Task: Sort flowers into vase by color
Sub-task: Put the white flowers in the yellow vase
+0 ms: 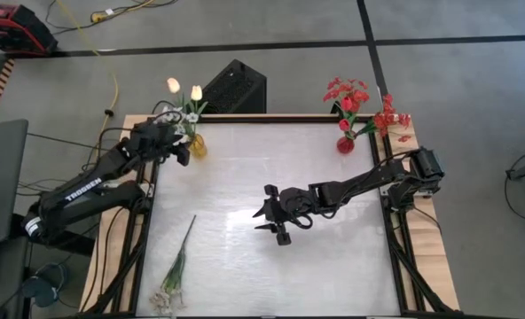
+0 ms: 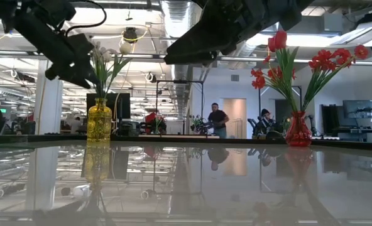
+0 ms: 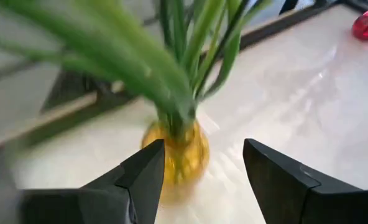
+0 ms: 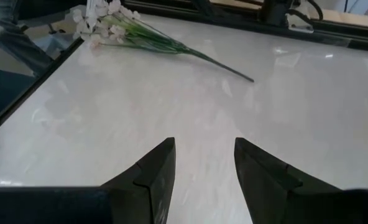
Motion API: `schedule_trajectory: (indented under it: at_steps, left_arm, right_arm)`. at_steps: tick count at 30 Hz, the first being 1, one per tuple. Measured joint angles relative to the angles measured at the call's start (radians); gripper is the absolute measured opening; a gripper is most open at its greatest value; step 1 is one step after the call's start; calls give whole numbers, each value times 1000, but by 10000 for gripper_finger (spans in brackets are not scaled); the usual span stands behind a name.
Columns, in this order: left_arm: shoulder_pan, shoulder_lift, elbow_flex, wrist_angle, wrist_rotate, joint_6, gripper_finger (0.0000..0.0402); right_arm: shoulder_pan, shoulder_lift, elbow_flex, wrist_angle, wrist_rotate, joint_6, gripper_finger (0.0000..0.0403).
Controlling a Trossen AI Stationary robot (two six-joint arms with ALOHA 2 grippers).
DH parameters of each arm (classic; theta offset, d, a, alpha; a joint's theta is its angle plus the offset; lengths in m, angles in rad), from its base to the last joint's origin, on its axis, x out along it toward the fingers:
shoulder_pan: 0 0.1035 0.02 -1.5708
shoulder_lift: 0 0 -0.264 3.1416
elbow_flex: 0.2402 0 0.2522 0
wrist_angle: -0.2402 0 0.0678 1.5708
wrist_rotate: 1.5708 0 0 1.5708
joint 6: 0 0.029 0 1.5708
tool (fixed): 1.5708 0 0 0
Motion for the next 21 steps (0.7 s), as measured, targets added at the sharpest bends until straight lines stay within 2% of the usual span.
schedule_trajectory:
  at_steps: [3,11,17,21]
  left_arm:
    - [-17,0,66,-138,41,-53,206]
    - [-125,16,189,-438,257,-128,206]
    - [-268,27,231,-664,277,-187,206]
    - [-389,26,232,-722,326,-224,206]
  right_arm:
    - [0,0,0,0,0,0,189]
    - [0,0,0,-5,0,-1,189]
    - [0,0,0,-5,0,-1,189]
    - [0,0,0,-5,0,-2,189]
